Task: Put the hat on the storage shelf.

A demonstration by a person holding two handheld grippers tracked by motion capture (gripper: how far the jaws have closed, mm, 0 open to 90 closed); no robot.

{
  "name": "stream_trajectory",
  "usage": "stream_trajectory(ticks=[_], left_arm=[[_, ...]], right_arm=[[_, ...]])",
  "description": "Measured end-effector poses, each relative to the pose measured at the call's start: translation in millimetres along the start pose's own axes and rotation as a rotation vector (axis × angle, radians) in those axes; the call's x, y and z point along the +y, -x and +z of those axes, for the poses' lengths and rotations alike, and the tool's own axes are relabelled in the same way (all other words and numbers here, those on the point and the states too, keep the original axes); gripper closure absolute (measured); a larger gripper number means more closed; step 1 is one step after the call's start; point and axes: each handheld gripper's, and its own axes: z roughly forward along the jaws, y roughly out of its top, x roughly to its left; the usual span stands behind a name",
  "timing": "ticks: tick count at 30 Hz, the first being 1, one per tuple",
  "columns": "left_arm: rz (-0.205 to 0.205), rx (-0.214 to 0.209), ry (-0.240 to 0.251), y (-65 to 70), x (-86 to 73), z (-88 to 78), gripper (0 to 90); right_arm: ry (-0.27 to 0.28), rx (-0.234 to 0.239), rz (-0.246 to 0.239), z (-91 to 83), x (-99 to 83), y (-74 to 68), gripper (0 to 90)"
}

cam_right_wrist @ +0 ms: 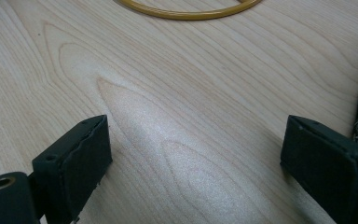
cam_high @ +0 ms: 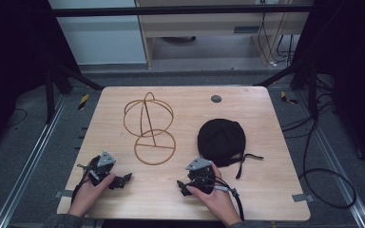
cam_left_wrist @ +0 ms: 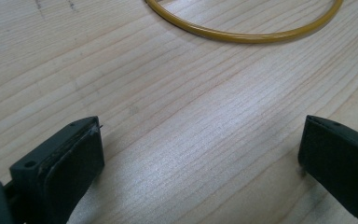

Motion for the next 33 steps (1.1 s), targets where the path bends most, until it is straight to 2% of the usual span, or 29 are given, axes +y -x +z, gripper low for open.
stream_trajectory(ticks=[10, 15, 17, 18, 20, 21, 23, 24, 25, 27, 30, 33], left_arm=[[0.000, 0.000, 0.000, 0.4, 0.0, -0.1, 0.0], [0.001, 0.000, 0.001, 0.4, -0.1, -0.1, 0.0], [-0.002, -0.001, 0.002, 0.8, -0.2, 0.0, 0.0], [0.000, -0.002, 0.002, 0.7, -0.2, -0.1, 0.0], [0.000, -0.001, 0.000, 0.9, -0.3, -0.3, 0.0], [0.000, -0.001, -0.001, 1.0, -0.3, -0.5, 0.0], [0.000, -0.001, -0.001, 1.0, -0.4, -0.5, 0.0], [0.001, -0.001, -0.001, 1.0, -0.4, -0.5, 0.0], [0.000, -0.001, -0.001, 1.0, -0.4, -0.5, 0.0], [0.001, -0.001, 0.000, 1.0, -0.4, -0.5, 0.0], [0.001, -0.001, 0.000, 1.0, -0.4, -0.5, 0.0], [0.000, -0.001, 0.000, 1.0, -0.4, -0.5, 0.0]], right_arm=[[-0.002, 0.002, -0.004, 0.8, 0.3, -1.8, 6.4], [-0.021, -0.011, -0.051, -6.1, 4.3, -7.4, 6.8], [-0.031, 0.018, -0.059, -19.5, 10.4, -8.4, 6.4], [-0.031, 0.016, -0.078, -23.6, 11.8, -7.9, 6.5], [-0.030, 0.008, -0.087, -29.4, 13.6, -7.7, 6.6], [-0.034, -0.009, -0.115, -46.0, 18.1, -3.6, 6.5], [-0.033, -0.014, -0.116, -49.8, 18.9, -2.5, 6.5], [-0.037, -0.024, -0.123, -57.6, 20.8, 0.8, 6.4], [-0.054, -0.069, -0.139, -75.6, 24.3, 12.0, 6.4], [-0.072, -0.107, -0.134, -88.3, 27.0, 24.3, 6.6], [-0.109, -0.138, -0.106, -108.3, 32.4, 50.6, 6.8], [-0.157, -0.140, -0.076, -123.6, 37.6, 77.1, 7.4]])
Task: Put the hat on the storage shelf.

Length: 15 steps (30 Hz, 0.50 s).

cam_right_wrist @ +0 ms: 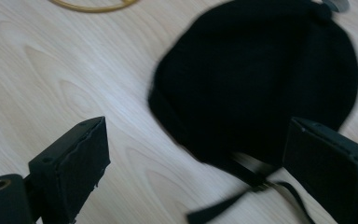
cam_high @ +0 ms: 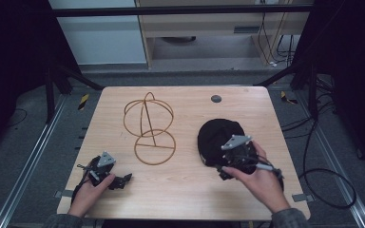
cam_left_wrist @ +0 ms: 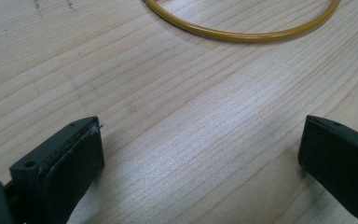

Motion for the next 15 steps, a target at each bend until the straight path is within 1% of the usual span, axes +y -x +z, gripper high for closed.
stream_trajectory(ticks=[2, 5, 6, 7, 8, 12, 13, 14, 15], left_arm=[[0.000, 0.000, 0.000, 0.0, 0.0, 0.0, 0.0], [0.000, 0.000, 0.000, 0.0, 0.0, 0.0, 0.0], [0.000, 0.000, 0.000, 0.0, 0.0, 0.0, 0.0], [0.000, 0.000, 0.000, 0.0, 0.0, 0.0, 0.0], [0.000, 0.000, 0.000, 0.0, 0.0, 0.0, 0.0], [0.000, 0.000, 0.000, 0.1, 0.0, 0.0, 0.0], [-0.001, 0.000, 0.000, 0.1, 0.0, 0.0, 0.0], [-0.001, 0.000, 0.000, 0.1, 0.0, 0.0, 0.0], [-0.001, 0.000, 0.000, 0.1, 0.0, 0.0, 0.0]], right_arm=[[-0.021, 0.000, 0.022, -5.1, 0.4, 17.7, 7.4], [-0.066, -0.009, 0.040, -8.3, 0.5, 41.5, 8.1], [-0.066, -0.009, 0.040, -8.3, 0.5, 41.5, 8.1], [-0.077, -0.011, 0.047, -8.8, 0.8, 48.6, 8.2], [-0.104, -0.018, 0.058, -9.9, 3.3, 62.3, 9.4], [-0.131, -0.006, 0.067, -9.5, 13.0, 80.0, 10.8], [-0.140, -0.006, 0.063, -9.1, 16.7, 83.0, 11.5], [-0.140, -0.006, 0.063, -9.1, 16.7, 83.0, 11.5], [-0.150, -0.007, 0.051, -8.6, 20.7, 85.7, 12.4]])
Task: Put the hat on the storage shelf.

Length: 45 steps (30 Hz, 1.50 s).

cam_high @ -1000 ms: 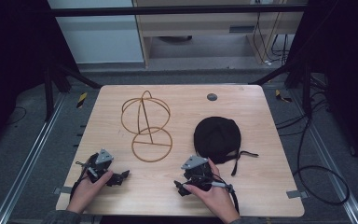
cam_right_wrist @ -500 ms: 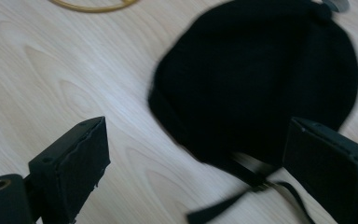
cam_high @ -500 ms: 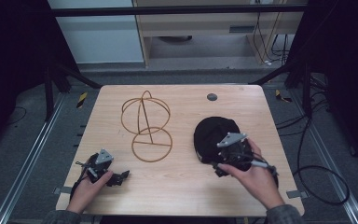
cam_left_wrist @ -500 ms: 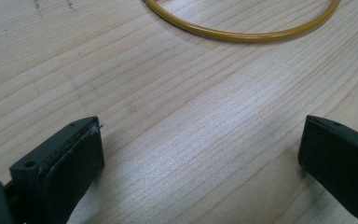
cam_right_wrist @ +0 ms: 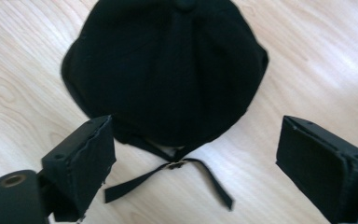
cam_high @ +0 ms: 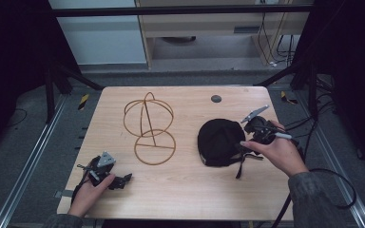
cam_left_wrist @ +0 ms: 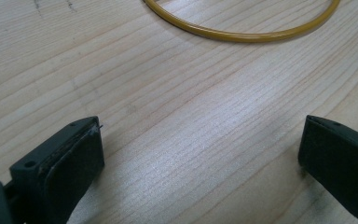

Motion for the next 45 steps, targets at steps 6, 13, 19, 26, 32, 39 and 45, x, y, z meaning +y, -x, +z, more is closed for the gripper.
stream_trajectory(ticks=[6, 13, 19, 26, 32, 39, 45], left_arm=[[0.000, 0.001, 0.003, 0.0, 0.0, 0.2, 0.0], [0.000, 0.000, 0.000, 0.0, 0.2, 0.0, 0.0], [0.003, -0.001, 0.000, -0.2, 0.3, 0.0, 0.0], [0.002, -0.001, 0.000, -0.2, 0.3, 0.1, 0.0], [0.003, -0.003, 0.000, -0.1, 0.5, 0.4, 0.0], [0.003, -0.003, 0.000, -0.2, 0.5, 0.3, 0.0], [0.003, -0.003, 0.000, -0.2, 0.5, 0.3, 0.0]], right_arm=[[-0.070, -0.016, -0.091, -1.7, 33.9, 10.2, 18.8], [-0.089, 0.021, -0.139, 1.5, 60.6, 12.9, 27.7], [-0.109, 0.037, -0.186, 8.2, 76.9, 5.0, 34.7], [-0.123, 0.049, -0.210, 18.4, 87.8, 2.0, 48.6], [-0.133, 0.082, -0.187, 28.7, 90.6, 2.9, 49.3], [-0.173, 0.097, -0.195, 48.4, 95.6, -0.1, 47.8], [-0.203, 0.102, -0.209, 60.0, 95.9, -0.3, 50.9]])
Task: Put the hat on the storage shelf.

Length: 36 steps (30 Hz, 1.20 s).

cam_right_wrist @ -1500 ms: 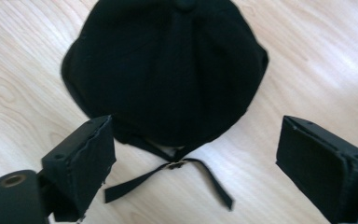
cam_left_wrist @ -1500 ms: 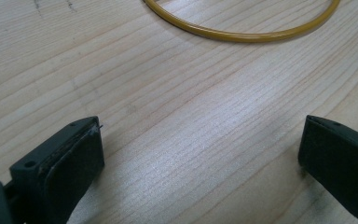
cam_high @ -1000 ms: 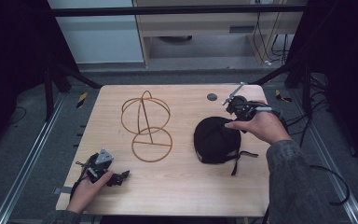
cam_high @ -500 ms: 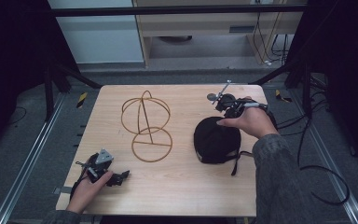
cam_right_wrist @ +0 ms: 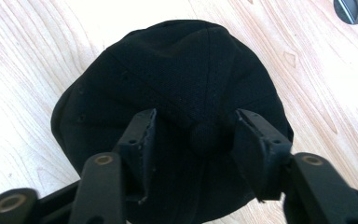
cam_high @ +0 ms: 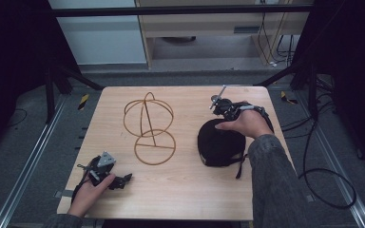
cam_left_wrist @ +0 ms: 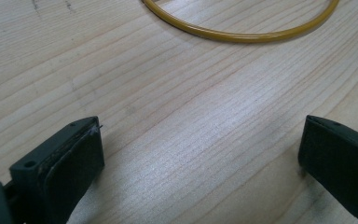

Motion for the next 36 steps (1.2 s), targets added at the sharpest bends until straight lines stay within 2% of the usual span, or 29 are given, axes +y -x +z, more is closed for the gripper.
stream_trajectory(ticks=[4, 9, 12, 15, 23, 24, 26, 34, 36], left_arm=[[0.000, 0.000, 0.000, 0.0, 0.0, 0.0, 0.0], [0.001, -0.001, 0.000, 0.0, 0.0, 0.0, 0.0], [0.001, -0.001, 0.000, 0.0, 0.0, 0.1, 0.0], [0.001, -0.001, 0.000, 0.0, 0.0, 0.0, 0.0], [0.001, -0.001, 0.000, -0.1, 0.0, 0.0, 0.0], [0.001, -0.001, 0.000, -0.1, 0.0, 0.0, 0.0], [0.001, -0.001, 0.000, -0.1, 0.0, 0.0, 0.0], [0.001, 0.000, 0.000, 0.1, -0.1, -0.1, 0.0], [0.001, 0.000, 0.001, 0.2, -0.1, -0.1, 0.0]], right_arm=[[-0.007, 0.005, -0.009, 3.0, -0.5, 1.6, 56.9], [-0.030, 0.008, -0.030, 6.6, -2.4, 1.4, 70.1], [-0.038, 0.018, -0.040, 8.0, -3.5, -0.7, 73.1], [-0.033, 0.010, -0.047, 3.8, -3.9, -1.6, 73.5], [0.046, 0.007, -0.043, -29.5, -8.1, -6.8, 73.6], [0.046, 0.007, -0.043, -29.5, -8.1, -6.8, 73.6], [0.077, 0.002, -0.053, -43.6, -8.8, -12.3, 73.6], [0.097, -0.012, -0.090, -68.1, -7.4, -20.7, 73.6], [0.110, -0.023, -0.099, -78.7, -5.9, -23.2, 73.6]])
